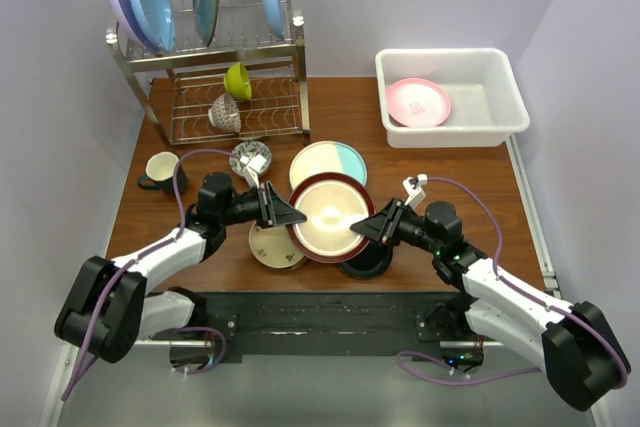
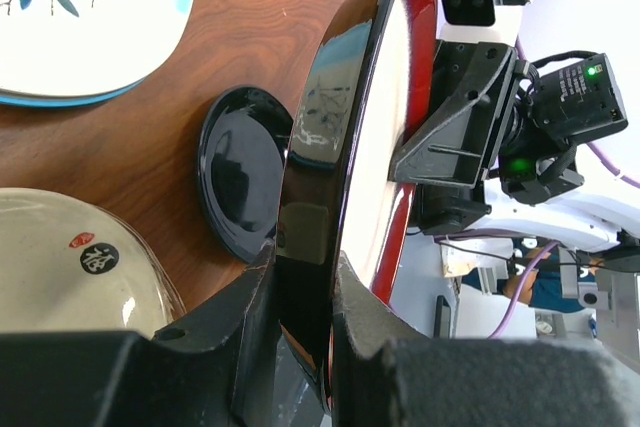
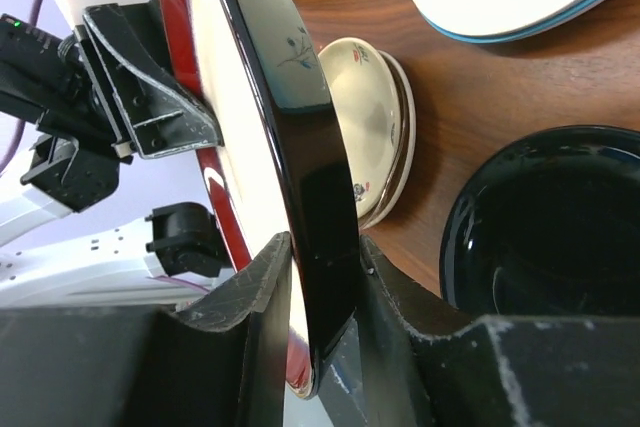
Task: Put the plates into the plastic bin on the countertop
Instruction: Place the plate in the plastic bin.
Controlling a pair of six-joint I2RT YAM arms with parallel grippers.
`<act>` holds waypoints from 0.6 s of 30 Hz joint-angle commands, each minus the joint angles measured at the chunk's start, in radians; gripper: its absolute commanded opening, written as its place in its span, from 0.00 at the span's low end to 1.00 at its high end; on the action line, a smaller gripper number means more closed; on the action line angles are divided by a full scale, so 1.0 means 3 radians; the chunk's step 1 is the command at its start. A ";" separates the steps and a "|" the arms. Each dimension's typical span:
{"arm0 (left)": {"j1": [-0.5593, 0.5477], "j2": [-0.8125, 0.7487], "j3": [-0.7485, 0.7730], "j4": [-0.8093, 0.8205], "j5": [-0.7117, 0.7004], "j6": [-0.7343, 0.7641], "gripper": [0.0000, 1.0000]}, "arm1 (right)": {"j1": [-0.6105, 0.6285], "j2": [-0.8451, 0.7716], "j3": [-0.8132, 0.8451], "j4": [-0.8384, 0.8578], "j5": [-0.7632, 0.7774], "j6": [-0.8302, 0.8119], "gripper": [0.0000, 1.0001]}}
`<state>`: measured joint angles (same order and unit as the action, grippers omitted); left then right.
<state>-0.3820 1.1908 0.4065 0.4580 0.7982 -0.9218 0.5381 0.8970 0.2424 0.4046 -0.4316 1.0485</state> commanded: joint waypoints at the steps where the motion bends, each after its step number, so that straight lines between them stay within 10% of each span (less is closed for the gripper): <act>1: -0.0041 -0.0042 0.0051 0.0468 0.0192 -0.0087 0.00 | 0.0042 -0.0080 -0.0036 0.0298 -0.0157 0.0003 0.08; 6: -0.0041 -0.0042 0.0061 0.0360 0.0162 -0.0016 0.11 | 0.0037 -0.0229 -0.0077 0.0155 -0.0131 -0.0028 0.00; 13: -0.0046 -0.0078 0.0097 0.0187 0.0101 0.0112 0.87 | 0.0042 -0.0479 -0.0062 -0.0172 -0.0029 -0.0084 0.00; 18: -0.0041 -0.0190 0.0158 -0.0084 -0.0037 0.0331 1.00 | 0.0037 -0.0566 -0.0016 -0.0310 -0.0019 -0.0120 0.00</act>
<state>-0.3935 1.1809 0.4019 0.4408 0.8101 -0.8917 0.5453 0.7738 0.2050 0.2565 -0.4339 1.0245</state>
